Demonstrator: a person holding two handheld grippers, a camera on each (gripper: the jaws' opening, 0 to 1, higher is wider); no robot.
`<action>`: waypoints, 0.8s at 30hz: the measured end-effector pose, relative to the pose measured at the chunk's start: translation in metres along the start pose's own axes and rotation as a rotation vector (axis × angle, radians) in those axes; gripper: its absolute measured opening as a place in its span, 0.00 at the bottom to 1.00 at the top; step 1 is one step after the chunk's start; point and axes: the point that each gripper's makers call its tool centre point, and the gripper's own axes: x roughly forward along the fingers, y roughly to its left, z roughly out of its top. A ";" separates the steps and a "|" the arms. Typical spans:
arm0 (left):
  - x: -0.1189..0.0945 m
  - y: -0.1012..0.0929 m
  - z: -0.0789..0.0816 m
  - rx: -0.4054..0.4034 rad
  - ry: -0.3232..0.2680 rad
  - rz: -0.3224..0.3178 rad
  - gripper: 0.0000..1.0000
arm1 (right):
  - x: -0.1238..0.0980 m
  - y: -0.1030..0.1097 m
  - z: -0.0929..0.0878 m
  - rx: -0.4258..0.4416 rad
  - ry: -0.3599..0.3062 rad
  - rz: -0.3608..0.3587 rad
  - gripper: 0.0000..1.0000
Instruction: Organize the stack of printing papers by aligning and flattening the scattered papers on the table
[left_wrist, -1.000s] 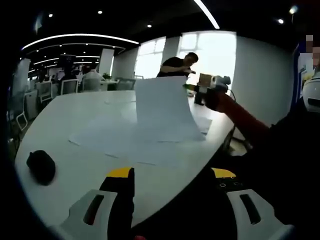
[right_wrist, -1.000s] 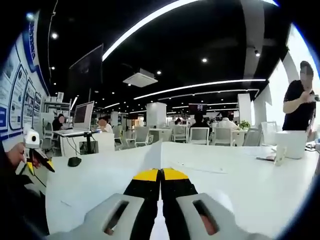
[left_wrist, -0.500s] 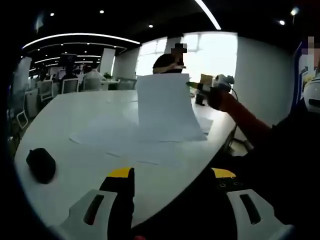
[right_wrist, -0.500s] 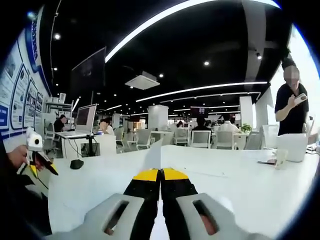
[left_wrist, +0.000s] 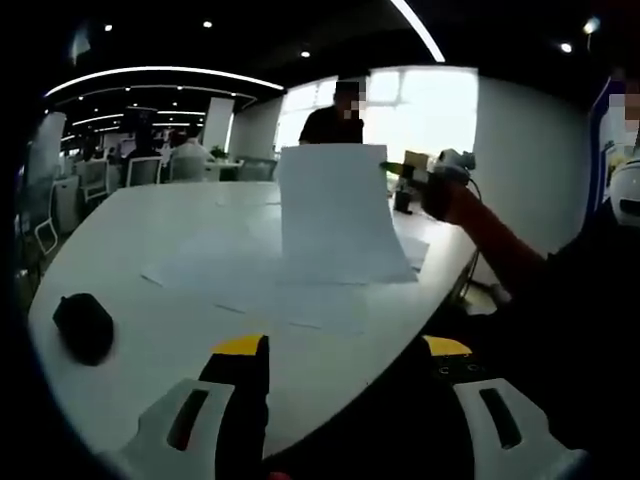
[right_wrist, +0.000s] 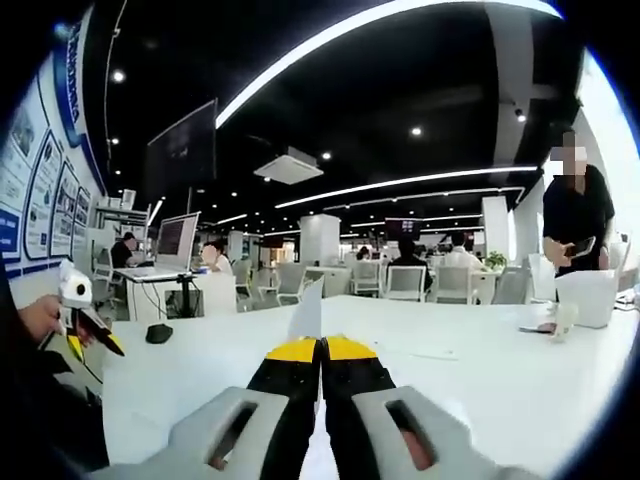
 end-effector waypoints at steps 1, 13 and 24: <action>0.000 0.000 0.000 -0.004 -0.003 0.000 0.63 | 0.000 0.001 0.001 -0.001 -0.001 0.001 0.00; 0.000 0.002 -0.001 -0.006 0.000 0.001 0.63 | 0.000 0.005 0.002 -0.003 -0.002 0.010 0.00; 0.000 0.002 -0.002 -0.004 0.003 0.001 0.62 | 0.000 0.005 0.002 -0.007 0.002 0.010 0.00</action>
